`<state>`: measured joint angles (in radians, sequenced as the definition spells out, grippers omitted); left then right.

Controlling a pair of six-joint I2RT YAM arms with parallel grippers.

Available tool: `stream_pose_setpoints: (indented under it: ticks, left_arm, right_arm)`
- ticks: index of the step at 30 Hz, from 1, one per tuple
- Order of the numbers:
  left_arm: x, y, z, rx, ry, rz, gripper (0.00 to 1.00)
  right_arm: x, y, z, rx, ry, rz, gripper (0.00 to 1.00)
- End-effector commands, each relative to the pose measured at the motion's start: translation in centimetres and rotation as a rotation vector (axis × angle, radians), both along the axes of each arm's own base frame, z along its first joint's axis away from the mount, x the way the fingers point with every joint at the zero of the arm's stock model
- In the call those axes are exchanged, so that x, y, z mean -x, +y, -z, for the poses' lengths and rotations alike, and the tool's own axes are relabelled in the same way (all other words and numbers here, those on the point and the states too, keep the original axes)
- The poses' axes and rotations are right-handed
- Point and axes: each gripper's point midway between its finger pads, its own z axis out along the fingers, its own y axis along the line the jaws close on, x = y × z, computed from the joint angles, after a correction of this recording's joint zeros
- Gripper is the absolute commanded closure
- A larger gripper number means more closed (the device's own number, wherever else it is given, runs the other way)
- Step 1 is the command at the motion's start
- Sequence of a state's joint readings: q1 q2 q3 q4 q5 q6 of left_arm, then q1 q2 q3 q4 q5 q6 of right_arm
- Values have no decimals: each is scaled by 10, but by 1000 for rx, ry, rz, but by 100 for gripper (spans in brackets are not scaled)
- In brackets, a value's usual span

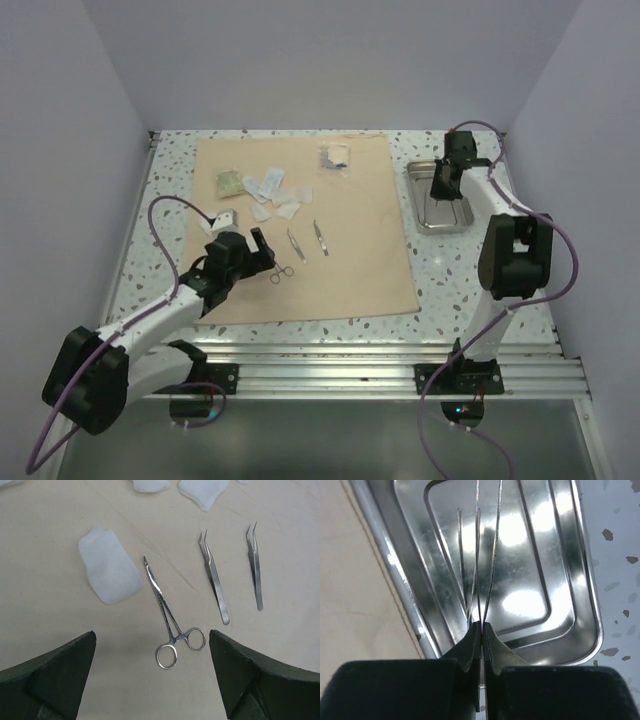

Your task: Prepare the surgical pack

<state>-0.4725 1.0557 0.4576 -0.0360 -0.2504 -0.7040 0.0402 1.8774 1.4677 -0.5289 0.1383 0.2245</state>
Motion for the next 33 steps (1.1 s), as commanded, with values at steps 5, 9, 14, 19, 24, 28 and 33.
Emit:
stream_pose_setpoints:
  ticks: [5, 9, 14, 19, 24, 28, 33]
  left_arm:
    - [-26, -5, -12, 0, 17, -128, 0]
    - [-37, 3, -14, -85, 43, -155, 0]
    - [-42, 8, -7, -85, 75, -160, 0]
    - [-46, 18, -9, -103, 69, -167, 0]
    - [-45, 27, -19, -102, 53, -172, 0]
    - [-46, 34, -32, -128, 15, -180, 0]
    - [-45, 44, -44, -192, -44, -153, 0]
  right_arm:
    - [-14, -32, 26, -14, 85, 106, 100]
    - [-13, -34, 44, -3, 133, 111, 100]
    - [-14, -26, 64, -24, 174, 96, 100]
    - [-17, -19, 60, -24, 137, 71, 87]
    - [-17, -10, 58, 29, 164, 41, 81]
    - [-13, -5, 17, 86, 58, 48, 66]
    - [3, 32, -29, 190, -26, -22, 59]
